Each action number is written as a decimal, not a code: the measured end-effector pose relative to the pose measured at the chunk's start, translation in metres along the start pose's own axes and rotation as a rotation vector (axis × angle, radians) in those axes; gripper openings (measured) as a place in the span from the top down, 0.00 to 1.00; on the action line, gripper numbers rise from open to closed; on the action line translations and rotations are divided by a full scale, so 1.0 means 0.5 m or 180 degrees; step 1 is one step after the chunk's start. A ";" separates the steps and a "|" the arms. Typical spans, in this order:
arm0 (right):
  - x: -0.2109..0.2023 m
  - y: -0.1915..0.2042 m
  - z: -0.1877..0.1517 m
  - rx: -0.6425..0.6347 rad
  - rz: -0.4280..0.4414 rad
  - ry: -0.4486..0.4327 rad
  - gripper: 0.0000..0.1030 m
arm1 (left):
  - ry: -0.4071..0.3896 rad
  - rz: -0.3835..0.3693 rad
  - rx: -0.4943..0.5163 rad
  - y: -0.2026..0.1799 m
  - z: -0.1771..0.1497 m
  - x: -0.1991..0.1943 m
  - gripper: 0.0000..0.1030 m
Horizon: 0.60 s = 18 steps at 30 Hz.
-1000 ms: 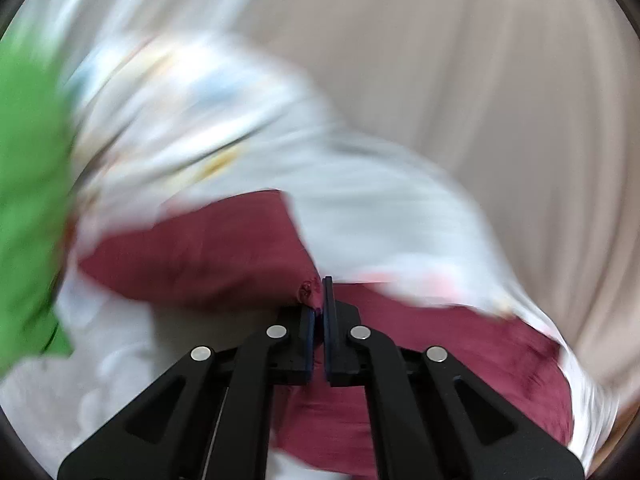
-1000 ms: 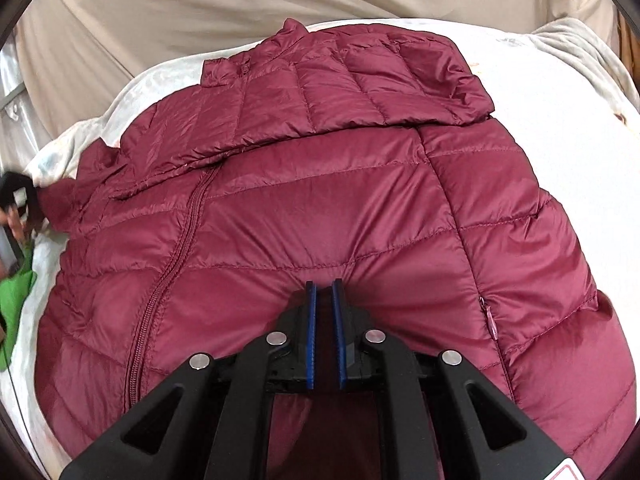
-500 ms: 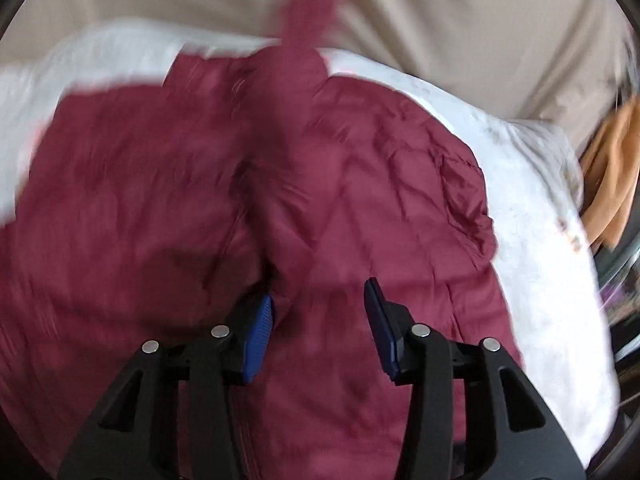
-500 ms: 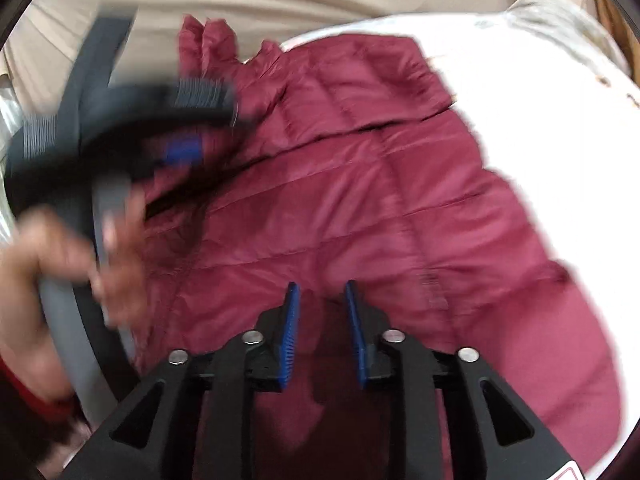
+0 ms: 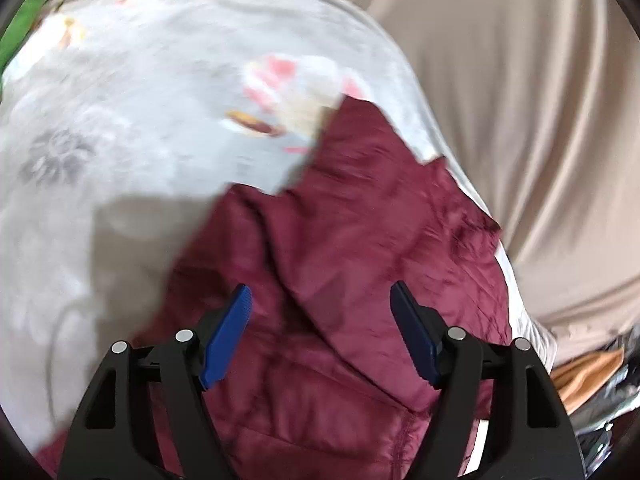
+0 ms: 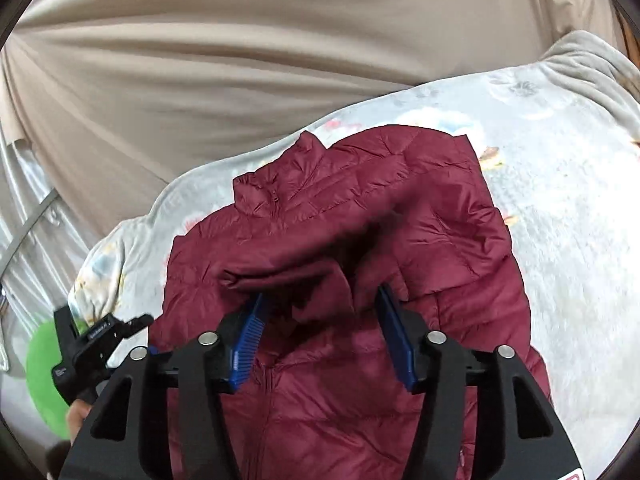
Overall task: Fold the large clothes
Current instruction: 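Open both tools and release the folded hem onto the jacket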
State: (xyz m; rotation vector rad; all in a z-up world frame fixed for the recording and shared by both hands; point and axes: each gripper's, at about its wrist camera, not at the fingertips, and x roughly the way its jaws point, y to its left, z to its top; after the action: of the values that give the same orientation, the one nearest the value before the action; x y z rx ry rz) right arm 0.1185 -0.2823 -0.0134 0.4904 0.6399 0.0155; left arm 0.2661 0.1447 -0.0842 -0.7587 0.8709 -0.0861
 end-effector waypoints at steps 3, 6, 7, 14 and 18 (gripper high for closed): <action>-0.005 -0.029 -0.024 0.0144 -0.0125 0.0044 0.41 | 0.0099 -0.0044 -0.0126 0.021 0.016 0.022 0.32; 0.004 -0.079 -0.045 0.0500 -0.0134 0.0216 0.41 | 0.0192 -0.0120 -0.0288 0.036 0.019 0.043 0.32; 0.001 -0.091 -0.050 0.0612 -0.0091 0.0248 0.40 | 0.0185 -0.0144 -0.0312 0.035 0.023 0.048 0.31; -0.011 -0.140 -0.077 0.0848 0.0174 0.0320 0.36 | 0.0091 -0.0163 -0.0524 0.029 0.037 0.063 0.30; 0.026 -0.167 -0.070 0.1059 0.0249 0.0388 0.36 | 0.0055 -0.0202 -0.0586 0.014 0.044 0.060 0.30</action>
State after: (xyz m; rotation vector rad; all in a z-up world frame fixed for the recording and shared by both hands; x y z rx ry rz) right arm 0.0978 -0.3388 -0.0819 0.8406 0.7468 0.0130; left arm 0.2999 0.1514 -0.0999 -0.9591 0.8791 -0.0692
